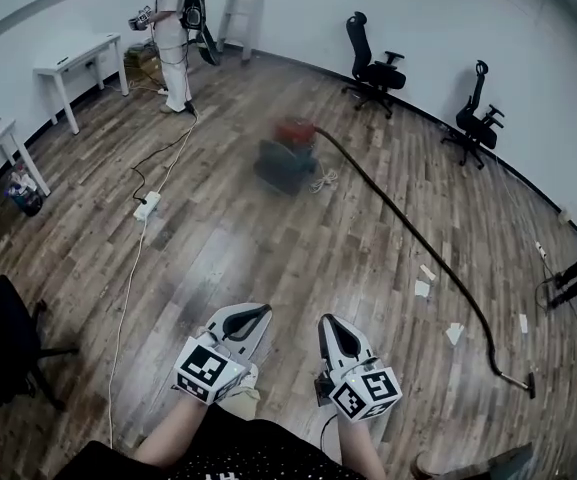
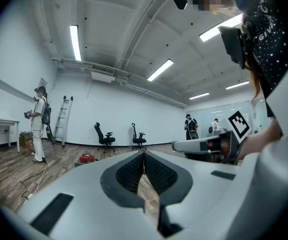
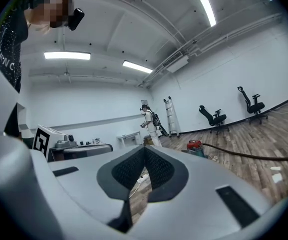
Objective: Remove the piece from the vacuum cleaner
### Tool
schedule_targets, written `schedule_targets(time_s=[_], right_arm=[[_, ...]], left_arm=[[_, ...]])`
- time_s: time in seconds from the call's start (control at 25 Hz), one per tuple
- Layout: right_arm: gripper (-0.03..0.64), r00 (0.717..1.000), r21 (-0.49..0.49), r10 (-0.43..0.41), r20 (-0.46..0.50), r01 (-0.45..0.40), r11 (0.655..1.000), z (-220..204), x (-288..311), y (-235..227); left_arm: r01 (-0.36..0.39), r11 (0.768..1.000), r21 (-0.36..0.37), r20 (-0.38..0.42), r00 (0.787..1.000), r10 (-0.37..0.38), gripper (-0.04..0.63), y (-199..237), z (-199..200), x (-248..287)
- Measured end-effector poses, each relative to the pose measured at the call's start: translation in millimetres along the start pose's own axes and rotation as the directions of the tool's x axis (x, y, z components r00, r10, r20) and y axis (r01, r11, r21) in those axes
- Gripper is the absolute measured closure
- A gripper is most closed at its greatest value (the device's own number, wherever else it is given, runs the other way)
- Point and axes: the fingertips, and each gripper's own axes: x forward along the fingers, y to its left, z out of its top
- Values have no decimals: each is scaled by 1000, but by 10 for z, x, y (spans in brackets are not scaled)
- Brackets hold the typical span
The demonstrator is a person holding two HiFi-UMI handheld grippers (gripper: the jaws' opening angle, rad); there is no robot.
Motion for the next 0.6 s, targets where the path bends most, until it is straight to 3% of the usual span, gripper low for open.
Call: schedule_targets(time_s=[0.28, 0.6], right_arm=[[604, 997, 18, 31, 70, -33, 999, 214, 951, -547], [604, 999, 30, 27, 21, -28, 999, 316, 1698, -1082]], left_arm=[[57, 998, 5, 8, 998, -57, 586, 807, 159, 797], [20, 999, -27, -13, 1000, -21, 586, 1499, 174, 1418]])
